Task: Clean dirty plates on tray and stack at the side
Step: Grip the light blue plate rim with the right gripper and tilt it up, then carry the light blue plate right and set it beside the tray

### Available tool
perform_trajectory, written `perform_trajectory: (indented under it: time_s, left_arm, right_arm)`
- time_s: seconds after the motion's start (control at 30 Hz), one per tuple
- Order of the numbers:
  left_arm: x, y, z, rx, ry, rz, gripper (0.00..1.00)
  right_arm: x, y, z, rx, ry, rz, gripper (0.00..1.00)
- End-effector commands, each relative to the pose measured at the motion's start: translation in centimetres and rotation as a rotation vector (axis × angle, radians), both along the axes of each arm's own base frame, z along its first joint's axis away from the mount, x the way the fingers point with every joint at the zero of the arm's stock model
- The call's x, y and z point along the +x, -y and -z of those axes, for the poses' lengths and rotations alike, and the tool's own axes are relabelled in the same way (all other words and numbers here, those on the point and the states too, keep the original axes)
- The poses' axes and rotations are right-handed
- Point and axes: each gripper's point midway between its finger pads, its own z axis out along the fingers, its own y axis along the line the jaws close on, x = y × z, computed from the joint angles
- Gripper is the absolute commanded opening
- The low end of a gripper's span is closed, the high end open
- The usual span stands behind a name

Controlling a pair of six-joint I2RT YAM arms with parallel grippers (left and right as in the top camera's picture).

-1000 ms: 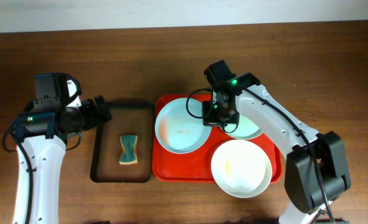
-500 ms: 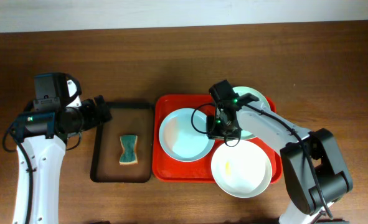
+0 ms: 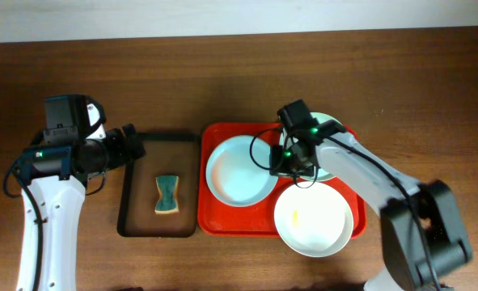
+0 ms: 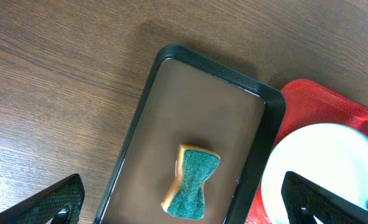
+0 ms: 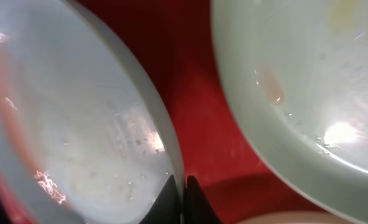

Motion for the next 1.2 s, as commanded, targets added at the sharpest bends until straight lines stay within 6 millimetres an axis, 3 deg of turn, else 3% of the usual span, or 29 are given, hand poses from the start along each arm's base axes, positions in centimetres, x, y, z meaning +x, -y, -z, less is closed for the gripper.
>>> perform_trajectory:
  time_s: [0.0,0.07,0.17,0.23,0.43,0.5,0.7,0.83,0.97,1.0,1.17]
  left_arm:
    - [0.2,0.1,-0.8,-0.014,0.026,-0.005,0.99]
    - [0.2,0.1,-0.8,-0.014,0.026,-0.005,0.99]
    - [0.2,0.1,-0.8,-0.014,0.026,-0.005,0.99]
    - [0.2,0.1,-0.8,-0.014,0.026,-0.005,0.99]
    - [0.2,0.1,-0.8,-0.014,0.026,-0.005,0.99]
    - [0.2,0.1,-0.8,-0.014,0.026,-0.005,0.99]
    - [0.2,0.1,-0.8,-0.014,0.026,-0.005,0.99]
    - [0.2,0.1,-0.8,-0.014,0.026,-0.005,0.99]
    - [0.2,0.1,-0.8,-0.014,0.026,-0.005,0.99]
    - [0.2,0.1,-0.8,-0.014,0.026,-0.005,0.99]
    - [0.2,0.1,-0.8,-0.014,0.026,-0.005,0.99]
  right_arm:
    - [1.3,-0.7,-4.8,0.126,0.093,0.008,0.04]
    - [1.8,-1.7,-7.0,0.303,0.101,-0.020,0.04]
    - [3.0,-2.4,-7.7,0.341,0.164,-0.044,0.04]
    - [3.5,-3.9,-8.3,0.350,0.218,-0.079,0.04]
    - [3.8,-5.9,-7.1,0.070,0.369,-0.036,0.04]
    - [4.0,-6.6,-7.8,0.016,0.427,-0.042,0.04]
    - [6.3,-6.3,-10.4,-0.159,0.634,-0.068,0.04]
    - [6.9,-9.1,-13.4,-0.211,0.837,-0.081,0.04]
    - [6.7,-12.5,-13.4,-0.361,0.990,-0.248,0.04]
    - [6.7,-12.9,-13.9,-0.403,1.033,-0.254,0.04]
    - [5.3,-15.9,-20.7,-0.620,1.335,-0.338,0.04]
